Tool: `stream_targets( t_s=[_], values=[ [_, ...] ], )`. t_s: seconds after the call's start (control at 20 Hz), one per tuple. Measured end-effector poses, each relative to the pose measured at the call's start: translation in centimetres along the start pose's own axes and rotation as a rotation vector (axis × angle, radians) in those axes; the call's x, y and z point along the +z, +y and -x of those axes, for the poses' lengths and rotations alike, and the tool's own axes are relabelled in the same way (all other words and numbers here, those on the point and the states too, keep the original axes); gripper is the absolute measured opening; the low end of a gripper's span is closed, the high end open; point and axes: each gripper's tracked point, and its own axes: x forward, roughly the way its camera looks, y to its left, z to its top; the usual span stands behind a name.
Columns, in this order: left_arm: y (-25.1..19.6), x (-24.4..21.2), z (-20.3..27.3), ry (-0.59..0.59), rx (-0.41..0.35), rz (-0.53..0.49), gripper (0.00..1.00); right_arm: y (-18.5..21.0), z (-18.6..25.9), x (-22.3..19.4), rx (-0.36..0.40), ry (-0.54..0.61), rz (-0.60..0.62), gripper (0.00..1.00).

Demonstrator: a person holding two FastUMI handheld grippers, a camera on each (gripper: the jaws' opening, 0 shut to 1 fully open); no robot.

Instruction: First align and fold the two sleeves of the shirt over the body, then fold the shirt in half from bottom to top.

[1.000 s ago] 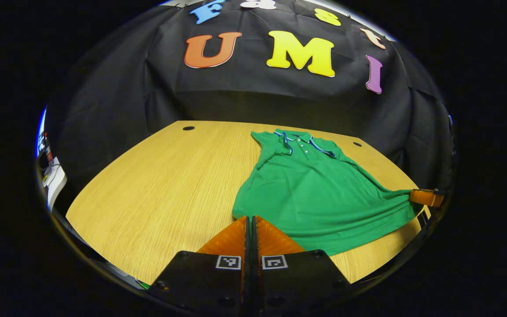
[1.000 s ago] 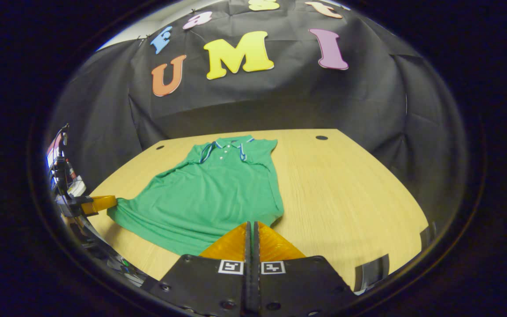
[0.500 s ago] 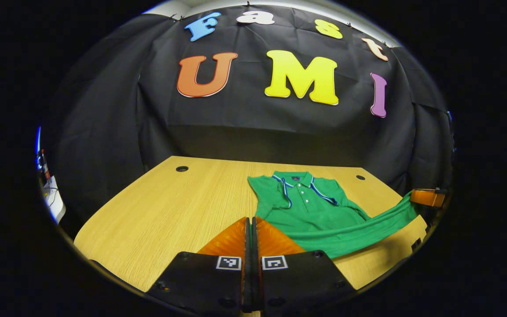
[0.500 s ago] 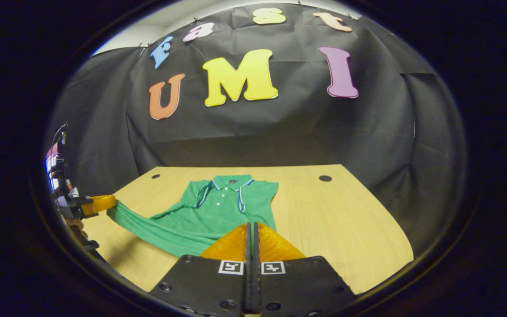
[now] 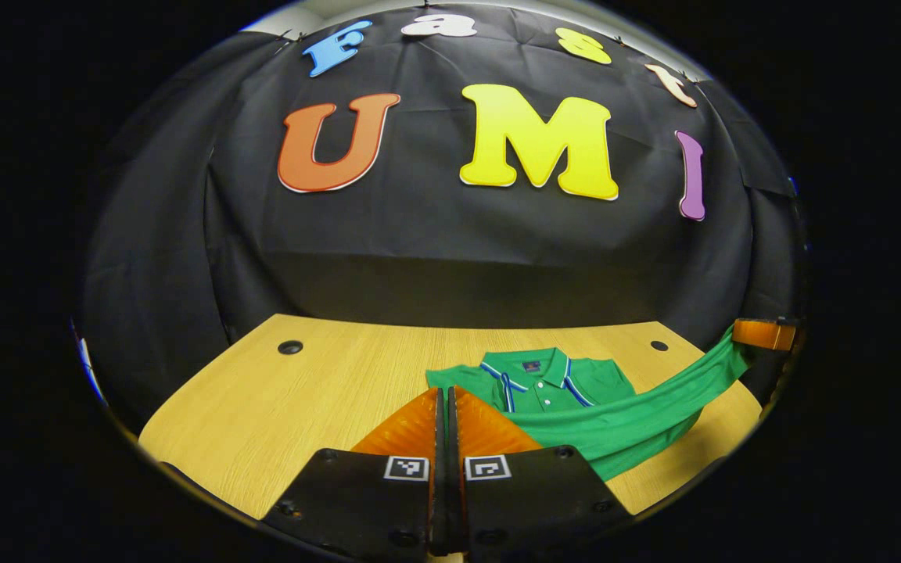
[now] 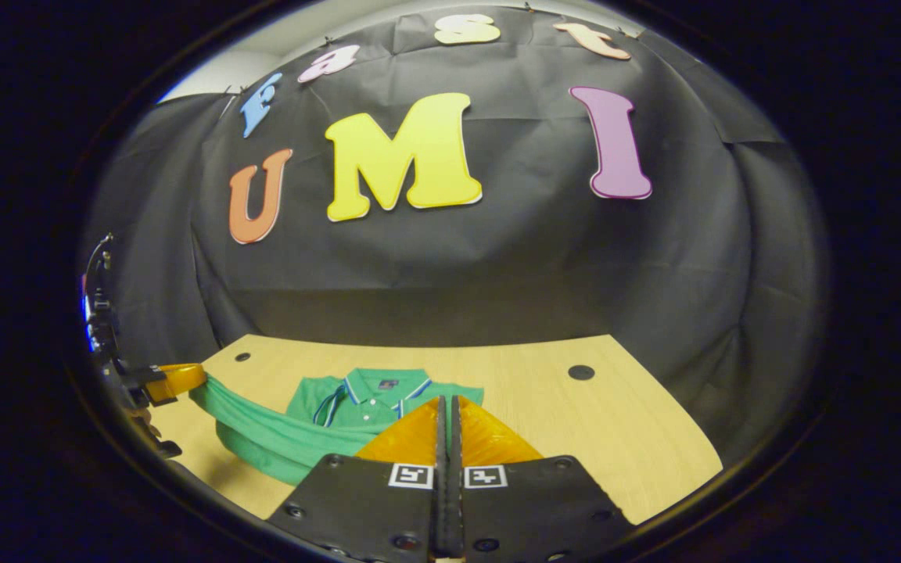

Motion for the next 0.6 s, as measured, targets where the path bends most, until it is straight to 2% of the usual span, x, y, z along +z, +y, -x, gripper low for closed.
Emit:
stream_targets(
  t_s=[0.05, 0.6],
  values=[
    [0.1, 0.3, -1.2, -0.001, 0.003, -0.004, 0.03, -0.1, -1.3, 0.1, -0.006, 0.006, 0.01, 0.0],
    [3.1, -0.4, -15.6, 0.061, 0.049, -0.009, 0.03, 0.3, -18.0, 0.6, -0.055, 0.046, 0.07, 0.0]
  ],
)
